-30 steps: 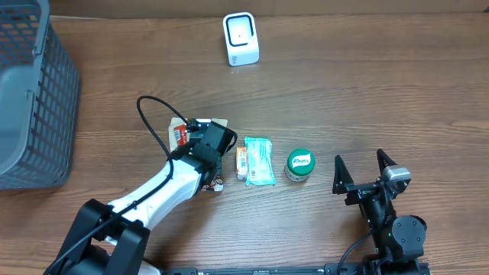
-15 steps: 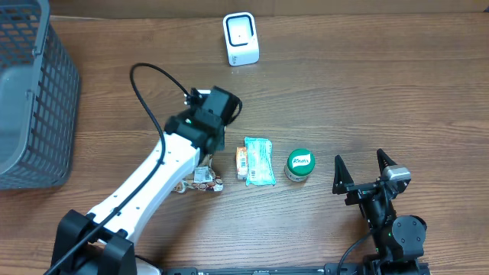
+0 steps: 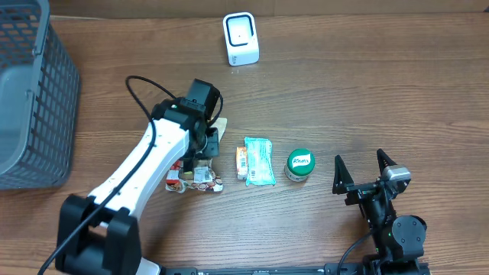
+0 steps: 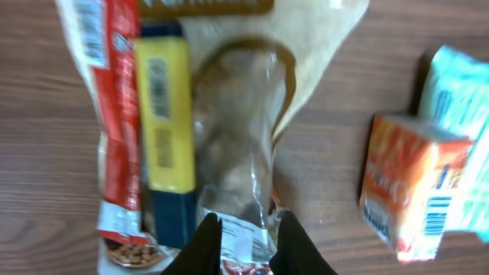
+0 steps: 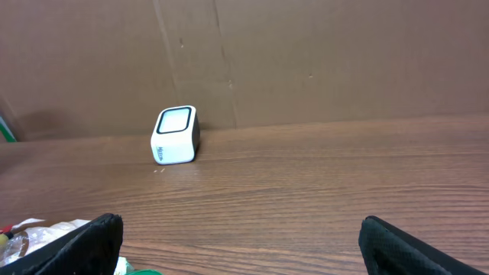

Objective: Scan the item barcode
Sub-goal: 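Lower the snack bag onto the table left of the orange packet, then open the left gripper and raise it back beside the basket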

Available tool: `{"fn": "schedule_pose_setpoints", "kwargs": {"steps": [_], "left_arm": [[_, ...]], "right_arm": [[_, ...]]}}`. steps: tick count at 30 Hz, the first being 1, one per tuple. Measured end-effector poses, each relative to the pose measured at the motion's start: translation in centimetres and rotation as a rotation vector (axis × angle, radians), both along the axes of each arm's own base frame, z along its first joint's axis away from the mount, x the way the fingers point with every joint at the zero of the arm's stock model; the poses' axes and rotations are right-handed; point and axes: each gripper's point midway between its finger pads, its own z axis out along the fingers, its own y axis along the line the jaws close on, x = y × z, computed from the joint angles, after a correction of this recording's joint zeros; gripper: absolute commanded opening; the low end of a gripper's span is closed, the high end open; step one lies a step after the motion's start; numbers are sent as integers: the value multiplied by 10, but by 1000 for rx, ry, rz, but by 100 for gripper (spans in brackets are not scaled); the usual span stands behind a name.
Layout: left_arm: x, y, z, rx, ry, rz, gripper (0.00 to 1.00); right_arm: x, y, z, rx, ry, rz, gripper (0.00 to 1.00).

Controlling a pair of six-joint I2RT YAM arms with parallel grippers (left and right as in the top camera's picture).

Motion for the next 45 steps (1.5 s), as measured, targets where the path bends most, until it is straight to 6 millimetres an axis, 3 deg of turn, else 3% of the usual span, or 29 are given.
{"fn": "schedule_pose_setpoints", "kwargs": {"steps": [16, 27, 33, 38, 41, 45], "left_arm": [[-19, -5, -51, 19, 202, -13, 12], [-12, -11, -51, 11, 178, -39, 11], [16, -22, -22, -18, 104, -48, 13], [38, -23, 22, -43, 30, -48, 17], [50, -12, 59, -53, -38, -27, 18], [64, 25, 112, -42, -138, 40, 23]], "right_arm": [[0, 0, 0, 0, 0, 1, 100], [0, 0, 0, 0, 0, 0, 100], [0, 0, 0, 0, 0, 0, 100], [0, 0, 0, 0, 0, 0, 100], [0, 0, 0, 0, 0, 0, 100], [0, 0, 0, 0, 0, 0, 100]]}}
